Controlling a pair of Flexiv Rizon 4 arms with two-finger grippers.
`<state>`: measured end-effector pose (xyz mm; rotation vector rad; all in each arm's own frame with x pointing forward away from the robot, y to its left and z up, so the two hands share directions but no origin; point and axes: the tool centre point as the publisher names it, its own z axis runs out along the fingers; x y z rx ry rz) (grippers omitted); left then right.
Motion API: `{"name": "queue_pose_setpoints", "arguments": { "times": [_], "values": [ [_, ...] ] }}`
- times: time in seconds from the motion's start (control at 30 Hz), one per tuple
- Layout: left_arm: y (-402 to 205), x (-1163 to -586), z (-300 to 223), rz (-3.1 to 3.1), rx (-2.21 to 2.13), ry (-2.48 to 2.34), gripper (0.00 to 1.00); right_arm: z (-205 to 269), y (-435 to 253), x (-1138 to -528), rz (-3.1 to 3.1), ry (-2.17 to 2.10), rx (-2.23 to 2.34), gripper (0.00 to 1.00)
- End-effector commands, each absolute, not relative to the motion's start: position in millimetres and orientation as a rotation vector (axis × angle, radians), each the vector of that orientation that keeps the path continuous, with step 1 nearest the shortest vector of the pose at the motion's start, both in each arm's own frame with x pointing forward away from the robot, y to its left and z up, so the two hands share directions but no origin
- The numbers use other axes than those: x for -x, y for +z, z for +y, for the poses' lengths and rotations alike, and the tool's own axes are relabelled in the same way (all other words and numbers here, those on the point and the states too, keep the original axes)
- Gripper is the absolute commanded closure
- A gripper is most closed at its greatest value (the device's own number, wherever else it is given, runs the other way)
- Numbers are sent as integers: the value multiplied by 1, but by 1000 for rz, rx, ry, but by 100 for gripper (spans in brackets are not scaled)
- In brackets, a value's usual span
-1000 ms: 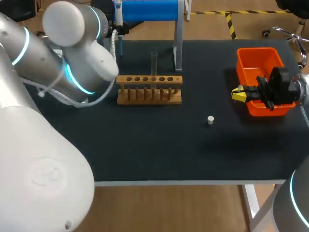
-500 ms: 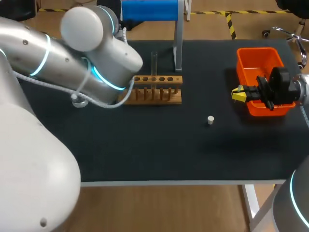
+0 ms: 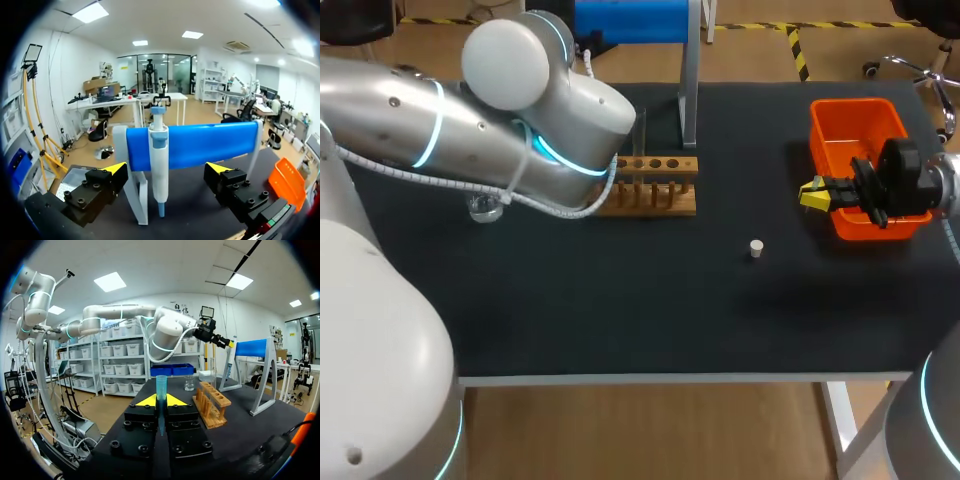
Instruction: Invert the test tube, pick up the pipette, mount the tip to pipette, aspirate from beaker and dispense into the tube, eject the tip, return the pipette, and cap with the stopper.
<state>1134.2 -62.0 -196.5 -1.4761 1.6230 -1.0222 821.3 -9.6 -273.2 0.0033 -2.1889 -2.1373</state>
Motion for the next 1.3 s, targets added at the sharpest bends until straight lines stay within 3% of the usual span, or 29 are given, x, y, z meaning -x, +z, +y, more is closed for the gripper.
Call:
{"name": "queue_pose_setpoints", "arguments": {
  "times": [0.03, 1.3],
  "values": [
    [-202, -1140, -64, 1606, 1471, -1043, 0, -11, -273, -821, -2189, -2137, -6, 100],
    [-203, -1175, -63, 1579, 1452, -1068, 0, -11, -273, -821, -2189, -2137, -6, 100]
  ]
}}
